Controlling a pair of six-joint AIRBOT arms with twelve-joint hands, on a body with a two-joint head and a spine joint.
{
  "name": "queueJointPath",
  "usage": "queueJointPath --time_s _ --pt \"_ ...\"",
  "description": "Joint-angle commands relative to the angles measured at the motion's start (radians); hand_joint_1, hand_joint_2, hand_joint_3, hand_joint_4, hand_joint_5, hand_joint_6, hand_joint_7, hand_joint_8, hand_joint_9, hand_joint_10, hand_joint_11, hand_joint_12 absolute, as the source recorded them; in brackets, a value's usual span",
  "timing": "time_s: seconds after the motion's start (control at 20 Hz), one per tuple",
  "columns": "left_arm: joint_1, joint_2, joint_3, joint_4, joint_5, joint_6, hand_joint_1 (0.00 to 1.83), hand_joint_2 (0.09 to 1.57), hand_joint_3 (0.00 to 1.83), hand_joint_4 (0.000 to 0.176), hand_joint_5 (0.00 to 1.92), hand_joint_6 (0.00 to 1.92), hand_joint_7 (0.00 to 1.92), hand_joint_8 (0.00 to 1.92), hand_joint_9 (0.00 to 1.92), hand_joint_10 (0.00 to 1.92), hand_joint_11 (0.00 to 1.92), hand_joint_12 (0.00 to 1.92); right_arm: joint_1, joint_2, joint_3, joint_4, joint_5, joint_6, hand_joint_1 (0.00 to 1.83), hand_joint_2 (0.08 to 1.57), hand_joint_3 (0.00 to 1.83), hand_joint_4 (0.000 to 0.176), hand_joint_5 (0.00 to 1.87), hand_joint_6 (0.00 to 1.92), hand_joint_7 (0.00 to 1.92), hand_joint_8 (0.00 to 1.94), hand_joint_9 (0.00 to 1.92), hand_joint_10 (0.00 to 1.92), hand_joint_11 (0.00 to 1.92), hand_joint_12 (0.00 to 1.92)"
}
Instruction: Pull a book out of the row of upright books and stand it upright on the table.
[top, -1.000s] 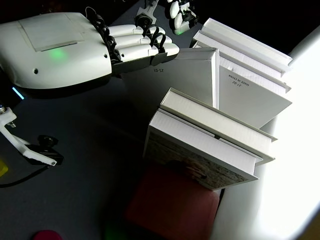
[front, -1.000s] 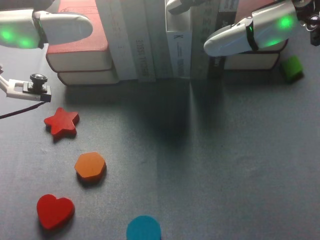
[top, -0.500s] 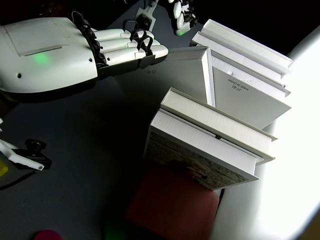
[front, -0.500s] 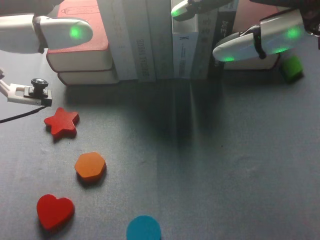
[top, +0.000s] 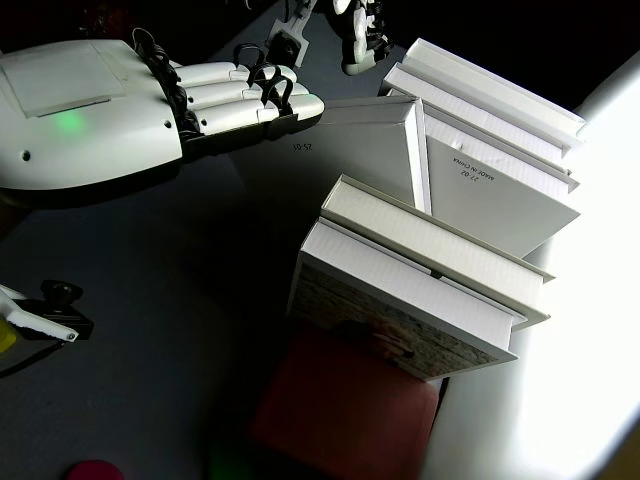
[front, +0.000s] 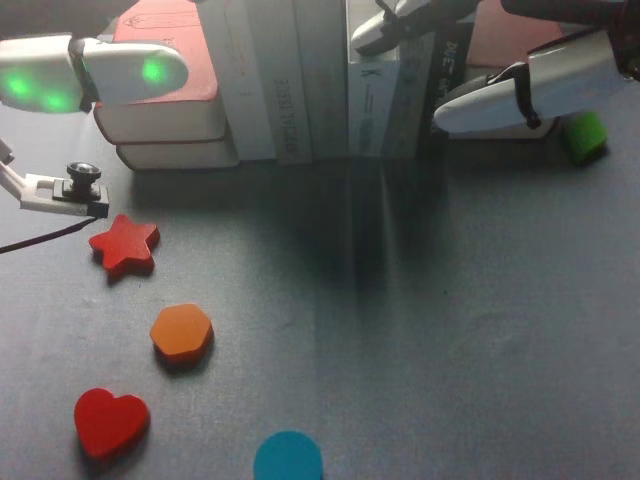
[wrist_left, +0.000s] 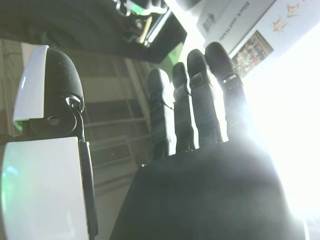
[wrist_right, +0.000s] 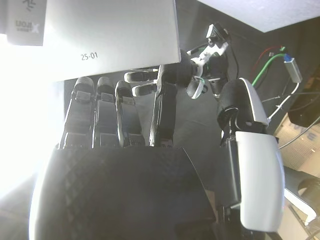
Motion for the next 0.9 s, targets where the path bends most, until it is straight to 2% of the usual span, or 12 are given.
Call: queueJointPath --time_s 0.0,0.05,0.1,0.15,0.2,0.4,0.45,0.55,0.6,0.65,0.7,0.85 --pt "-0.004 -0.004 0.004 -0.062 -0.107 -0.009 1.06 0.93 0.00 0.014 0.50 0.01 0.40 0.01 0.43 0.02 0.00 1.34 0.005 0.003 0.000 0.053 0.033 0.001 0.39 1.13 0.00 0.138 0.57 0.01 0.00 0.00 0.00 0.00 0.00 0.00" --pt "-0.002 -0.004 0.004 -0.063 -0.108 -0.009 1.06 0.93 0.00 0.016 0.50 0.01 0.41 0.01 0.43 0.02 0.00 1.33 0.003 0.004 -0.001 0.054 0.033 0.001 0.40 1.14 0.00 0.156 0.58 0.01 0.00 0.00 0.00 0.00 0.00 0.00" --pt "-0.001 -0.004 0.004 -0.065 -0.108 -0.009 1.07 0.93 0.00 0.016 0.50 0.01 0.41 0.01 0.43 0.02 0.00 1.33 0.003 0.005 -0.002 0.054 0.033 0.001 0.41 1.14 0.00 0.139 0.59 0.01 0.00 0.00 0.00 0.00 0.00 0.00" --pt "0.002 -0.005 0.004 -0.067 -0.110 -0.009 1.07 0.93 0.00 0.014 0.50 0.01 0.41 0.01 0.44 0.02 0.00 1.36 0.003 0.007 -0.004 0.055 0.033 0.001 0.35 1.13 0.00 0.175 0.57 0.00 0.00 0.00 0.00 0.00 0.00 0.00" --pt "0.002 -0.005 0.004 -0.068 -0.111 -0.009 1.07 0.93 0.00 0.014 0.50 0.01 0.41 0.01 0.44 0.02 0.00 1.36 0.002 0.010 -0.006 0.055 0.033 0.001 0.35 1.13 0.00 0.175 0.57 0.00 0.00 0.00 0.00 0.00 0.00 0.00" --pt "0.007 -0.008 0.005 -0.072 -0.114 -0.009 1.05 0.92 0.00 0.027 0.52 0.01 0.45 0.01 0.45 0.03 0.00 1.34 0.012 0.030 -0.020 0.070 0.047 0.001 0.50 1.14 0.00 0.060 0.52 0.01 0.00 0.00 0.00 0.00 0.00 0.00" --pt "0.008 -0.011 0.006 -0.073 -0.114 -0.009 1.05 0.94 0.00 0.034 0.51 0.01 0.46 0.02 0.45 0.02 0.00 1.30 0.026 0.045 -0.034 0.070 0.050 -0.009 0.72 1.16 0.01 0.061 0.33 0.00 0.00 0.00 0.00 0.00 0.02 0.01" --pt "0.008 -0.015 0.008 -0.074 -0.114 -0.009 1.06 0.94 0.00 0.036 0.50 0.00 0.47 0.01 0.44 0.02 0.00 1.26 0.052 0.068 -0.060 0.063 0.054 -0.029 0.71 1.17 0.01 0.073 0.25 0.00 0.00 0.00 0.00 0.00 0.05 0.03" --pt "0.009 -0.017 0.009 -0.074 -0.115 -0.009 1.05 0.96 0.00 0.035 0.48 0.00 0.46 0.00 0.42 0.01 0.00 1.16 0.077 0.081 -0.078 0.038 0.054 -0.031 0.79 1.12 0.00 0.097 0.16 0.02 0.01 0.00 0.00 0.00 0.00 0.73" --pt "0.009 -0.018 0.009 -0.075 -0.115 -0.009 1.05 0.96 0.00 0.035 0.48 0.00 0.46 0.00 0.42 0.01 0.00 1.16 0.096 0.087 -0.088 0.014 0.054 -0.030 0.79 1.12 0.00 0.097 0.16 0.02 0.01 0.00 0.00 0.00 0.00 0.73" --pt "0.010 -0.019 0.010 -0.075 -0.116 -0.009 1.05 0.95 0.00 0.035 0.49 0.01 0.48 0.01 0.44 0.01 0.00 1.21 0.114 0.091 -0.097 -0.008 0.055 -0.030 0.82 1.12 0.00 0.069 0.07 0.05 0.00 0.00 0.00 0.00 0.00 0.30" --pt "0.010 -0.023 0.012 -0.076 -0.118 -0.009 1.05 0.96 0.00 0.032 0.48 0.00 0.48 0.00 0.46 0.02 0.00 1.27 0.145 0.090 -0.103 -0.032 0.055 -0.030 0.79 1.10 0.00 0.109 0.05 0.03 0.00 0.00 0.00 0.00 0.00 0.00"
